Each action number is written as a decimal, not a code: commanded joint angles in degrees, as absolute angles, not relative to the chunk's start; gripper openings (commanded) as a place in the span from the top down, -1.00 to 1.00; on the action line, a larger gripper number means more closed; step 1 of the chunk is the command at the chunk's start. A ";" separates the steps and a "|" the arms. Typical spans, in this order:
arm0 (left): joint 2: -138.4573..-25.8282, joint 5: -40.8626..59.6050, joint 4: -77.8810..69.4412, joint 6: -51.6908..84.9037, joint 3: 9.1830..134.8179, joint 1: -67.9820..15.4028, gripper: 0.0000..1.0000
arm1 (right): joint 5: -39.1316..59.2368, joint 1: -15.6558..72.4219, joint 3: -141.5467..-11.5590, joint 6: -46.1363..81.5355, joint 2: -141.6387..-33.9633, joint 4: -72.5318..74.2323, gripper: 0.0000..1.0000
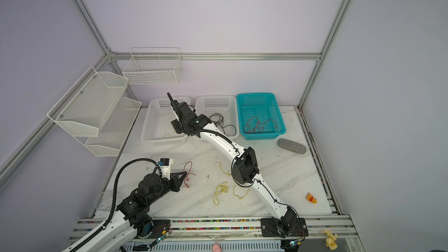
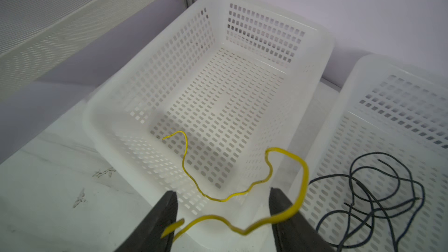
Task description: Untangle the cables
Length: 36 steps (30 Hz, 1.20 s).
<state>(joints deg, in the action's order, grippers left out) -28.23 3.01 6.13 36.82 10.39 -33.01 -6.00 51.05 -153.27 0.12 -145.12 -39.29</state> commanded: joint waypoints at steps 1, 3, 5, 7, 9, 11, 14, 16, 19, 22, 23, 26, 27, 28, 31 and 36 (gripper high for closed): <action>-26.62 4.04 6.79 37.51 8.66 -32.77 1.00 | -15.06 50.97 -154.79 -3.63 -146.74 -42.61 -0.27; -25.99 4.22 7.52 37.83 8.95 -32.90 1.00 | -18.82 51.37 -154.52 -5.47 -146.95 -42.89 -0.28; -25.59 4.22 8.29 38.36 9.48 -32.91 1.00 | -22.60 52.07 -153.86 -7.54 -146.70 -42.35 -0.28; -25.58 4.41 8.44 39.07 10.12 -32.94 1.00 | -22.77 52.60 -153.27 -7.91 -146.07 -41.67 -0.28; -25.83 4.66 8.53 39.83 10.99 -32.91 1.00 | -23.53 53.27 -153.43 -8.46 -145.72 -41.36 -0.29; -26.10 4.92 8.69 40.73 12.03 -32.88 1.00 | -27.23 54.25 -153.23 -10.34 -145.47 -40.72 -0.29; -26.45 5.43 9.24 42.12 13.79 -32.94 1.00 | -34.98 55.14 -152.07 -12.34 -144.72 -39.01 -0.30; -26.39 5.77 9.79 42.67 15.03 -32.92 1.00 | -39.33 55.29 -151.92 -12.77 -144.13 -38.25 -0.32; -25.85 5.49 10.54 42.98 16.19 -32.87 1.00 | -45.45 55.37 -151.51 -12.79 -142.79 -36.32 -0.33; -25.49 4.13 12.11 43.19 17.14 -32.92 1.00 | -50.68 55.69 -150.10 -13.65 -141.47 -33.03 -0.34; -25.49 3.63 12.73 43.32 17.41 -32.87 1.00 | -51.43 55.93 -148.87 -14.47 -140.89 -31.38 -0.34; -25.90 2.65 14.26 43.70 18.30 -32.87 1.00 | -52.13 56.98 -143.17 -17.29 -137.72 -24.37 -0.36; -26.01 2.44 14.69 43.76 18.56 -32.90 1.00 | -50.91 57.28 -141.24 -18.20 -136.44 -21.95 -0.37; -26.10 2.30 15.11 43.85 18.86 -32.86 1.00 | -48.77 57.52 -140.19 -18.15 -135.47 -20.88 -0.38; -25.95 1.48 16.84 43.95 19.86 -32.91 1.00 | -40.05 57.57 -140.60 -16.51 -134.31 -22.52 -0.38; -25.31 0.27 19.02 44.13 21.39 -32.80 1.00 | -26.32 57.57 -142.72 -12.57 -133.79 -26.69 -0.38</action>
<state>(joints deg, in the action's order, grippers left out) -25.93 1.67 18.31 43.53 14.90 -33.01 -36.18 57.28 -141.91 -14.59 -136.25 -25.93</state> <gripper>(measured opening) 0.048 0.692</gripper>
